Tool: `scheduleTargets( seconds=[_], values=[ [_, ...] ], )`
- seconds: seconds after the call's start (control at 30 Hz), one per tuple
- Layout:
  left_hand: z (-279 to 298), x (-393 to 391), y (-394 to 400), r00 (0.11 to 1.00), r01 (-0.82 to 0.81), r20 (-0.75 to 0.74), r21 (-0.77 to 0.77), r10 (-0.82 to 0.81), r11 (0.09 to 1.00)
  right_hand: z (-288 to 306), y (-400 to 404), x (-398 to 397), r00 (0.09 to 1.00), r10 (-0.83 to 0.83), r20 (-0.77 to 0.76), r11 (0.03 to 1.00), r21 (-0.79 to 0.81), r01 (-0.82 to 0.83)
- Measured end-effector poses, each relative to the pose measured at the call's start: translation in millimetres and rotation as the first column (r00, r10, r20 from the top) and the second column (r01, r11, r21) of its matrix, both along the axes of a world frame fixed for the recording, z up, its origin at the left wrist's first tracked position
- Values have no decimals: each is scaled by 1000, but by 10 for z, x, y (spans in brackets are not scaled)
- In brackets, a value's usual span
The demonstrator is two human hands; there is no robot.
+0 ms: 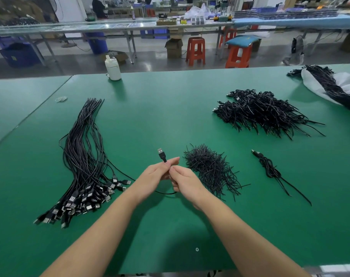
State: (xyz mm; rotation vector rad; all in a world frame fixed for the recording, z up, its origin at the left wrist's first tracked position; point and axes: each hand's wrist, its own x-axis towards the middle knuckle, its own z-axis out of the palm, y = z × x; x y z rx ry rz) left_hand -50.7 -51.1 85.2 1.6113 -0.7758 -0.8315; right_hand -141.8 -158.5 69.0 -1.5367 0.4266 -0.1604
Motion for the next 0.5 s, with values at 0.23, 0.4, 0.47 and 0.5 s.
scheduleTargets(
  seconds=[0.23,0.4,0.47,0.5],
  values=[
    [1,28,-27,996,13,91,86,-21,996,12,-3,-28,1000,30,-4,999,-22,-30],
    [108,106,-114,951,-226,-255,-183,176,957,58,82,-33,996,90,24,984,154,-93],
    [246,220,-130,822,-377,-550,-333,146,864,60,110,-32,994,106,8,978,177,-106],
    [323,276,-118,762,-423,-640,-371,103,827,60,119,-32,994,108,2,976,189,-107]
  ],
)
